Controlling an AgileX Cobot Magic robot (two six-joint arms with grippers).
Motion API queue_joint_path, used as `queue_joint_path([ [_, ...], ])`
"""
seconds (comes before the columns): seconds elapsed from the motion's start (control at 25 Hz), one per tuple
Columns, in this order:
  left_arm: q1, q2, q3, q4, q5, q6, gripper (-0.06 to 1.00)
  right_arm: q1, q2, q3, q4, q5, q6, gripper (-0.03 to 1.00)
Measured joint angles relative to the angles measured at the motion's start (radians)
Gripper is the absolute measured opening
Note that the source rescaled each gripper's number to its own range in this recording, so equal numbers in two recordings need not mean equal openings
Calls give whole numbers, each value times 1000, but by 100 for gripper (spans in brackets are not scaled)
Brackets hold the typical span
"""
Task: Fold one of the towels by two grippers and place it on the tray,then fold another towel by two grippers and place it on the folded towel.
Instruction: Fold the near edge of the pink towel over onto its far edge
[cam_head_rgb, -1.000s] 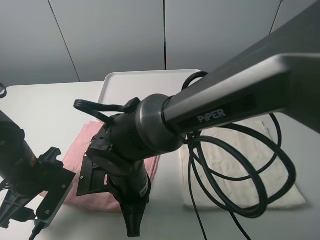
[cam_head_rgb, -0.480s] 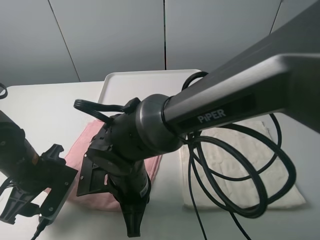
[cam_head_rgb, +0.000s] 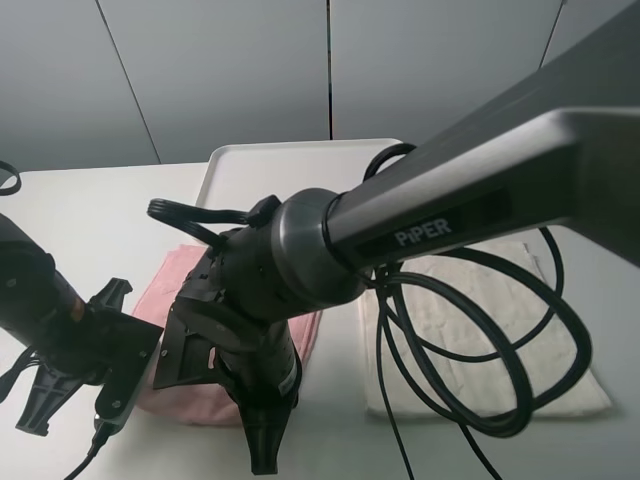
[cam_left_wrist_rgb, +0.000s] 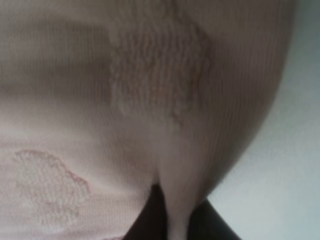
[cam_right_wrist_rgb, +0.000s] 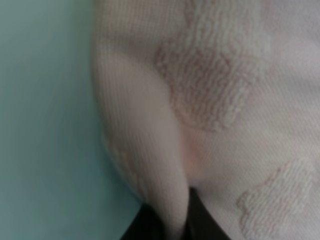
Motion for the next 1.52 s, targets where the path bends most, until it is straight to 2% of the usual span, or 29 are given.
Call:
queue_joint_path([
  [0.24,0,-48,10,-21,36,-70,2,0,-21,4,4,2,22,1],
  [0.48,0,-141,10,-111,91,-91,2,-16,-116,8,5,17,89,1],
  [0.76,0,-294,12,-145,92,-210,2,-42,-211,8,-10,61,155,1],
  [1.0,0,-364,12,-151,9,-389,2,-48,-237,8,-110,98,256,1],
  [1.28,0,-370,12,-153,-69,-547,2,-50,-261,8,-237,106,396,1],
  [1.52,0,-333,12,-153,-156,-629,2,-105,-261,8,-261,87,519,1],
])
